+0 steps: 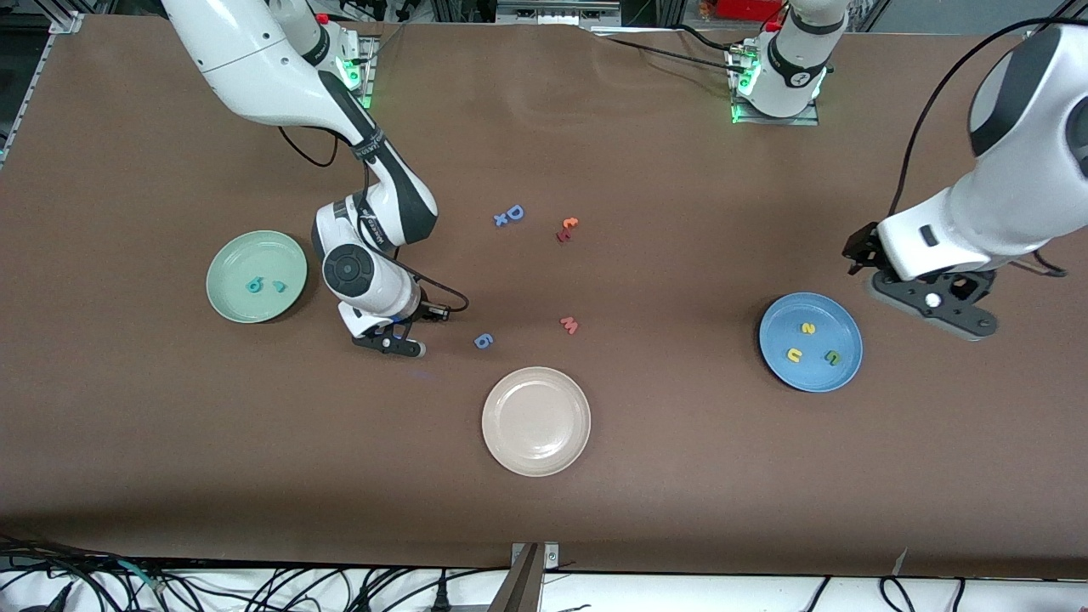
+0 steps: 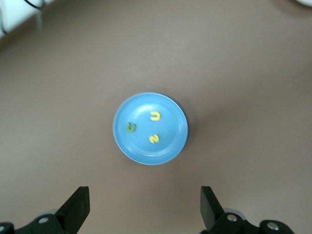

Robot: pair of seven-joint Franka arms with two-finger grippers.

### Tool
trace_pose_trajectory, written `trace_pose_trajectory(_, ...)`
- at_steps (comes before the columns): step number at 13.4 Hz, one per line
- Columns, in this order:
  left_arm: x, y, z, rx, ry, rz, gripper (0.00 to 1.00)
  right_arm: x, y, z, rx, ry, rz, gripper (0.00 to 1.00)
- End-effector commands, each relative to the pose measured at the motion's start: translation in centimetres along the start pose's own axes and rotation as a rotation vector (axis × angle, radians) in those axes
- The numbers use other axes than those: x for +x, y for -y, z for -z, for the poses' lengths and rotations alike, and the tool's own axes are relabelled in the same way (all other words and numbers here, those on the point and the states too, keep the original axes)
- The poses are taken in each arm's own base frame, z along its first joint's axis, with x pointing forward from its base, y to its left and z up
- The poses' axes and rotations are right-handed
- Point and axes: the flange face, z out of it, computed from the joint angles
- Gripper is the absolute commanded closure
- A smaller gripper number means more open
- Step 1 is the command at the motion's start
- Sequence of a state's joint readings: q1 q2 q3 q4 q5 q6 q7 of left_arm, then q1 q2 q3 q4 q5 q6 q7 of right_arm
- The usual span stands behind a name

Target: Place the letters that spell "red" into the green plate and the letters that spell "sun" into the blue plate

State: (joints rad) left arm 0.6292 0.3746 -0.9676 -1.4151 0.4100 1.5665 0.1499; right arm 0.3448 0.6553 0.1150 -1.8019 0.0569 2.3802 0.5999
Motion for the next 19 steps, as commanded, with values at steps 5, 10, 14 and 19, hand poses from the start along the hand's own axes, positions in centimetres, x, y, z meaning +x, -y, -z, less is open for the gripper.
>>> trace_pose_trajectory(5, -2.5, 5.2, 2.8, -0.189, -0.059, 0.248, 0.00, 2.1, -5.1, 8.5, -0.121, 0.122, 0.044, 0.80)
trace_pose_trajectory(10, -4.4, 3.7, 2.0, -0.180, 0.001, 0.458, 0.00, 4.7, -17.0, 11.3, -0.196, 0.266, 0.113, 0.80)
trace_pose_trajectory(14, -8.8, -1.8, 2.7, -0.141, -0.039, 0.434, 0.00, 4.6, -25.2, 8.5, -0.205, 0.341, 0.157, 0.80)
trace_pose_trajectory(19, -9.5, -2.2, 2.7, -0.138, -0.055, 0.434, 0.00, 1.2, -30.4, 4.6, -0.185, 0.365, 0.162, 0.78)
